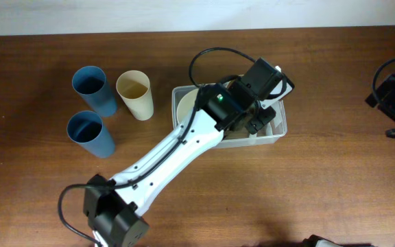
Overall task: Pack container
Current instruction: 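Carry the cream cup with the left gripper over the container, then lower the cream cup into the container's right end and release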
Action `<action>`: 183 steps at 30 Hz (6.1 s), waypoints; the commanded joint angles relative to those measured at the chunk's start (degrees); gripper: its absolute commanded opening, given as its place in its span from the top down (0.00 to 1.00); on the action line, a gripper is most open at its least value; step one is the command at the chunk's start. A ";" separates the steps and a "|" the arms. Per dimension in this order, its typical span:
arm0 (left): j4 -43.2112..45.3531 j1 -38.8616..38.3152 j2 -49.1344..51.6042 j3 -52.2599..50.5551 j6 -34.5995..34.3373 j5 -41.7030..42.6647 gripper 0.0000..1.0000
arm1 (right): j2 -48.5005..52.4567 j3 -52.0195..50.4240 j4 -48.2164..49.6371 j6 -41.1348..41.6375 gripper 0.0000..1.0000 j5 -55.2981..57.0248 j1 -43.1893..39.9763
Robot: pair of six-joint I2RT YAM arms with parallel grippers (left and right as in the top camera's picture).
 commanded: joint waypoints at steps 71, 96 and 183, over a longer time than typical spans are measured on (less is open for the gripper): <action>-13.81 4.50 19.52 22.49 2.93 6.86 0.79 | 0.09 0.63 0.20 -0.11 0.01 0.13 -0.35; -8.15 2.34 20.79 22.49 3.54 6.86 0.47 | 0.09 0.63 0.20 -0.11 0.01 0.15 -0.35; -19.39 2.29 23.28 29.81 5.40 -0.63 0.73 | 0.09 0.63 0.20 -0.11 0.01 0.13 -0.35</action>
